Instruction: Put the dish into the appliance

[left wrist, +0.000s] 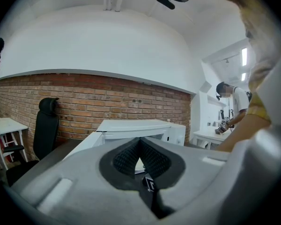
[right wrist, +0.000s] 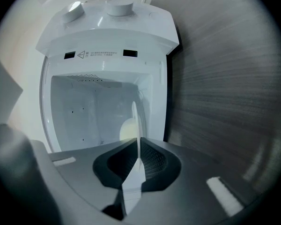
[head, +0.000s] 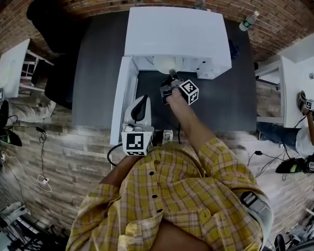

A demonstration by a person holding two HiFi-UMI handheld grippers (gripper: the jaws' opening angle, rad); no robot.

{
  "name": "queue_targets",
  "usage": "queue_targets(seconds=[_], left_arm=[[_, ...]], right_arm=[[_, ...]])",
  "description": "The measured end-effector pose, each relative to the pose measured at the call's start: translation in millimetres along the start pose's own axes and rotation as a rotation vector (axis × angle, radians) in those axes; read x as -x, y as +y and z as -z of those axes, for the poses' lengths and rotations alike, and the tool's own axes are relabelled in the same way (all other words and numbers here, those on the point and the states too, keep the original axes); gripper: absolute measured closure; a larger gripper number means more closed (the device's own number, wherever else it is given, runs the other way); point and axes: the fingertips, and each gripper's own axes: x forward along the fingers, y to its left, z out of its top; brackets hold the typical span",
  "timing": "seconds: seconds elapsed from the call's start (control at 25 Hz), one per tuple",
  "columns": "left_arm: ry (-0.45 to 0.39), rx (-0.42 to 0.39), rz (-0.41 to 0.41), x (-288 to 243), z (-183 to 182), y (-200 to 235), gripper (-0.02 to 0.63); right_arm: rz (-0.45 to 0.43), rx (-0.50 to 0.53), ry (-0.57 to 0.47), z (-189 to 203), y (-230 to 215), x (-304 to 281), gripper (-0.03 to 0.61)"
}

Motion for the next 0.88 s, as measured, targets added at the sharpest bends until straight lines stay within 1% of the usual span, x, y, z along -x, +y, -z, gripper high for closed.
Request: queue_targets(seconds=[0.16,0.48,0.64,0.8,0.84,0.88], left_arm=[[0.001,-0.012,0.005,-0.8,1.3,-1.0,0.617],[0.004,-0.010,-0.005,-2.4,3.9,3.0,0.617],[0.012,-0.008,-0.005,-2.1,3.8,4.3,0.617],[0.021,0.012,-0.019,-1.3,7.6,9.7,0.617],[0.024,0.016,-0.021,-1.4,8.3,10.5,0.617],[0.027,0.019,-0.023,-1.5,9.3,11.0,0.617]], right_arm=[[-0.006,-0.003,-0.003,-0.2,1.0,-5.1,0.561],[-0.003,0.002,-0.010,0.1,0.8,-12.1,0.566],[-0.017,-0.019,-0.005,0.7,1.7,-14.6,0.566],[-0.044,-0.040,0.003,1.8,2.5,-14.9,0.560],[-0.047,-0.046,0.002,1.4,2.1,-14.9,0.553],[-0.048,-0.050,0.002,0.9,1.5,-14.8,0.533]])
